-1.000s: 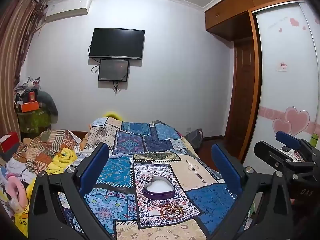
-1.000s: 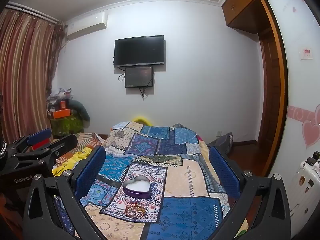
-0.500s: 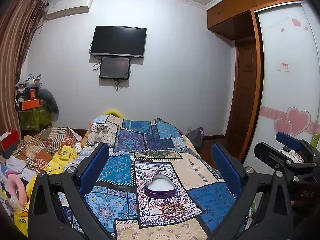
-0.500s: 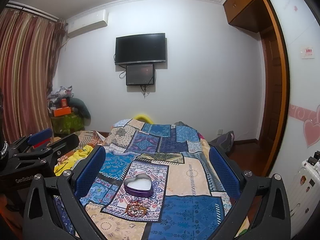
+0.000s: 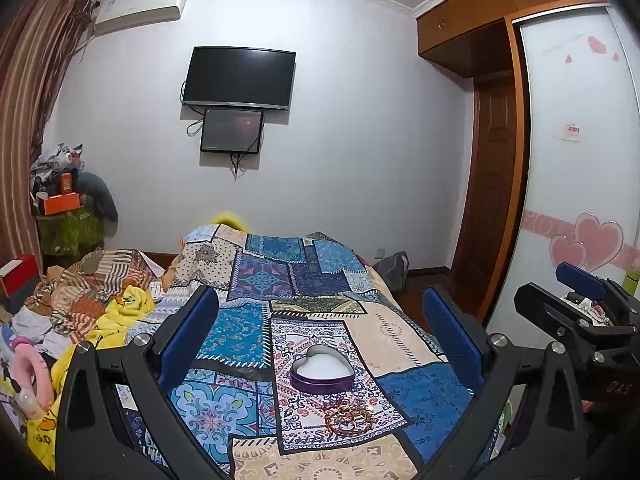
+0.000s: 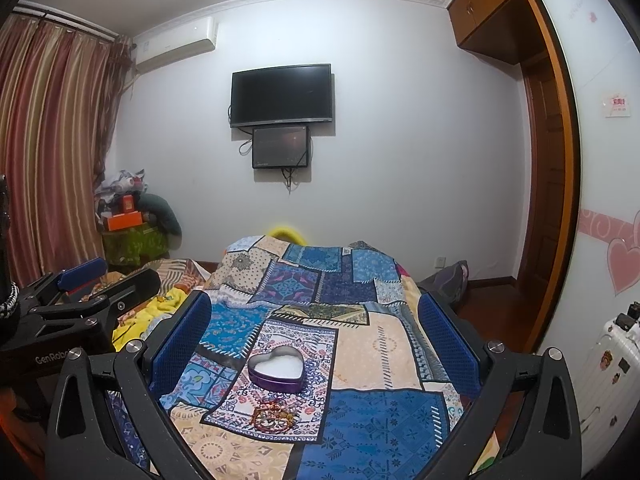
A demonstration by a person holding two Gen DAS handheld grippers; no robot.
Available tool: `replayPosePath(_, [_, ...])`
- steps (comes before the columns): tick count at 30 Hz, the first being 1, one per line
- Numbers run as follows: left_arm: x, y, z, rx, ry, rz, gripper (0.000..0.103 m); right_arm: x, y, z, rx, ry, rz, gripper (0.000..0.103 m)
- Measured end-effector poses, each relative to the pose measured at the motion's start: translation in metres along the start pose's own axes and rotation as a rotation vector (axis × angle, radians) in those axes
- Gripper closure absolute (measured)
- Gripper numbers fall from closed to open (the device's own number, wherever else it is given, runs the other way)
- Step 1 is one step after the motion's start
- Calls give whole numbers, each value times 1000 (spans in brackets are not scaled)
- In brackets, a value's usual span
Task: Organize jewelry
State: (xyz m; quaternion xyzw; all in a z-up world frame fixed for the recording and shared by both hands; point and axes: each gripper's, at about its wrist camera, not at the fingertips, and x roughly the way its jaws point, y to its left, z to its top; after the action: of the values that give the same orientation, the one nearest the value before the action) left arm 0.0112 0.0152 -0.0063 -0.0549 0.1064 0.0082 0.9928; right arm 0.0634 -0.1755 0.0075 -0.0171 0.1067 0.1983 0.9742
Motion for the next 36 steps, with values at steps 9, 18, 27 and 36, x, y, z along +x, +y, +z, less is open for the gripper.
replayPosePath(9, [1,-1,-3,4,2,2,0,0,0,0,1,1,2,0])
replayPosePath(18, [2,-1,-3,7,8,-2,0,0,0,0,0,1,2,0])
replayPosePath(27, [4,0,-4,4,11,-1,0,1,1,0,0,2,4,0])
replayPosePath(36, [6,1,-3,0,15,-3,0,2,2,-1,3,8,5,0])
